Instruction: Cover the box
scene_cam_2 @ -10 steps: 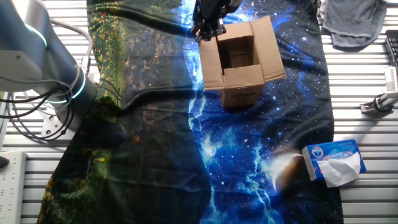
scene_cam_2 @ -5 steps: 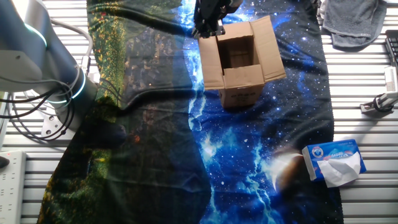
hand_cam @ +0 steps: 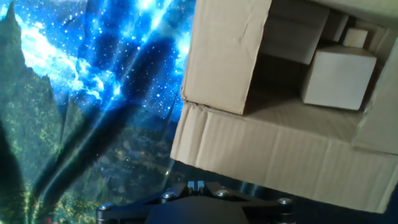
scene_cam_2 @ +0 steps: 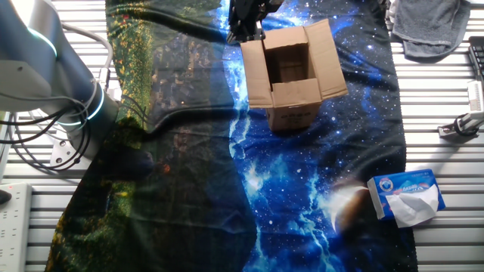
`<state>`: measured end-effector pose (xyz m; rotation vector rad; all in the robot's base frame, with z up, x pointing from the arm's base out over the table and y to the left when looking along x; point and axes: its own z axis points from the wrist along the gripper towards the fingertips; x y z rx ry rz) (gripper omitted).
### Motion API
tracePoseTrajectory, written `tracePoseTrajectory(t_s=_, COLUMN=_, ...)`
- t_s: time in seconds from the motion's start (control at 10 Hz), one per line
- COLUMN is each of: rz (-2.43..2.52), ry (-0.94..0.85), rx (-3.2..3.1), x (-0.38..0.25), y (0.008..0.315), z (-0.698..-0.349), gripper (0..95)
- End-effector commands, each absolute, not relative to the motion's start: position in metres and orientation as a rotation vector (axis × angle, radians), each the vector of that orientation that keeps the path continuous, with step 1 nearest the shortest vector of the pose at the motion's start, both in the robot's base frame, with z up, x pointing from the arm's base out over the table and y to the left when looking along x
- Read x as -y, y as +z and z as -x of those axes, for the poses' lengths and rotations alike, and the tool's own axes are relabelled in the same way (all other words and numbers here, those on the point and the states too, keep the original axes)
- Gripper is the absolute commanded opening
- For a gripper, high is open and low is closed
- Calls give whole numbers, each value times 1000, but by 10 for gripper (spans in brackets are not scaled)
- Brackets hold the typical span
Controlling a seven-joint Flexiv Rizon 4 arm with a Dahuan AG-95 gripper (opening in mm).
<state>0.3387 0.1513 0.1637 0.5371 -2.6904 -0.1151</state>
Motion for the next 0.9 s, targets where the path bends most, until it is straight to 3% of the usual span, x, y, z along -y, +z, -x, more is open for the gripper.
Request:
tracePoseTrajectory(t_s=0.1, rz=-535, ry=-113, rx=2702, x=-151, y=164, z=-338, gripper=0)
tracePoseTrajectory(t_s=0.9, rz=-542, ry=-99, rx=2754, x=-146, y=159, z=-355, gripper=0)
